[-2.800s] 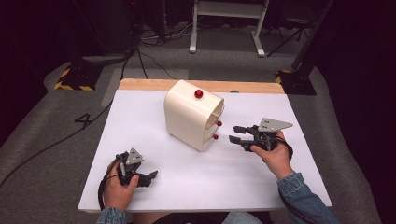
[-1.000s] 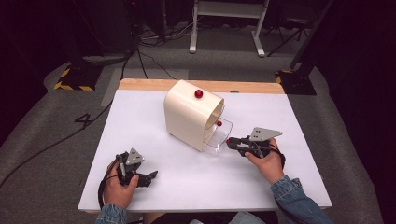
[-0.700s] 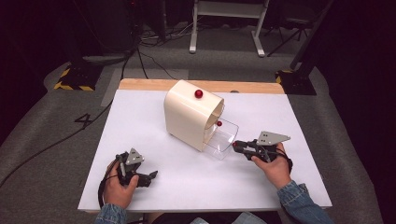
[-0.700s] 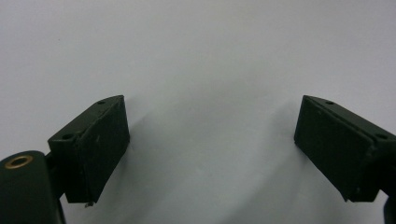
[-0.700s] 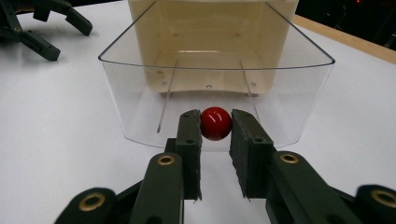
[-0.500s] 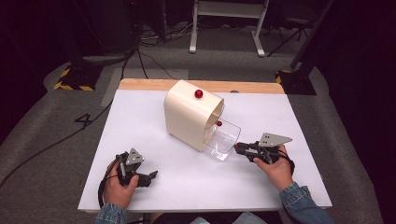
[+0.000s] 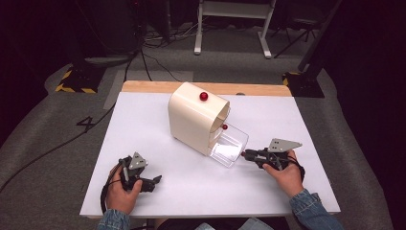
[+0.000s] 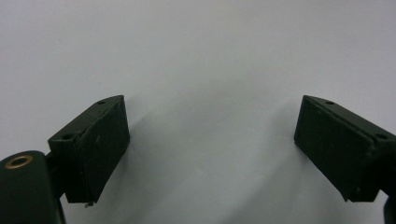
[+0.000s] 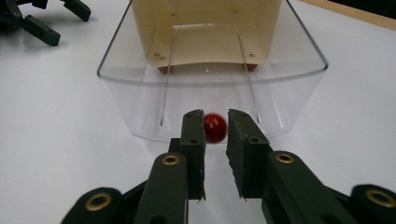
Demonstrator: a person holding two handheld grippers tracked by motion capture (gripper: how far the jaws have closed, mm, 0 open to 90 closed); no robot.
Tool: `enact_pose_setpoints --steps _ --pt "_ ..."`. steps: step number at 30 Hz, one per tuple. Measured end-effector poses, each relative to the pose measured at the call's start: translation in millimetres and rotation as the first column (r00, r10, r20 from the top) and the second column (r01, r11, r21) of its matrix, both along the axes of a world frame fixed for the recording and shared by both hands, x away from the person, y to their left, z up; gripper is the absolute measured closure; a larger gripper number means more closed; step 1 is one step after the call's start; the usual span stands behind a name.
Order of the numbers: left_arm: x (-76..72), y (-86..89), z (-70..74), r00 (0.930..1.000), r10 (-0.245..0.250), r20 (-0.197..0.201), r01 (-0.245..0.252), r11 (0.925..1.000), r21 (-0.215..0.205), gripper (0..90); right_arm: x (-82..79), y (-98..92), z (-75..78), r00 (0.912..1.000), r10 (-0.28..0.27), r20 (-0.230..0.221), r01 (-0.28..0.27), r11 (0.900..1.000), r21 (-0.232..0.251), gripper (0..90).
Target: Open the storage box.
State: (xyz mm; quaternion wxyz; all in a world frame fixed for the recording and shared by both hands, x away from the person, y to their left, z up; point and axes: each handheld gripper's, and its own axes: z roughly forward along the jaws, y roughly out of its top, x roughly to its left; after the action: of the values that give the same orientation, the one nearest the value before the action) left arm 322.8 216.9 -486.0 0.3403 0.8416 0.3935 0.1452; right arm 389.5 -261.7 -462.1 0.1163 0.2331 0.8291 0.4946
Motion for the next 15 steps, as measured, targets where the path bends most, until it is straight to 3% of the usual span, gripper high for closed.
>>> enact_pose_setpoints --steps 8,15 --pt "0.0 0.1 0.0 1.0 -0.001 0.0 0.001 1.0 0.0 10.6 -4.0 -10.7 4.7 0.9995 -0.029 0.008 0.029 1.0 0.007 69.2" --pt "0.0 0.1 0.0 1.0 -0.001 0.0 0.001 1.0 0.0 10.6 -8.9 -18.8 20.0 0.9984 -0.044 0.036 0.044 0.999 0.02 66.2"
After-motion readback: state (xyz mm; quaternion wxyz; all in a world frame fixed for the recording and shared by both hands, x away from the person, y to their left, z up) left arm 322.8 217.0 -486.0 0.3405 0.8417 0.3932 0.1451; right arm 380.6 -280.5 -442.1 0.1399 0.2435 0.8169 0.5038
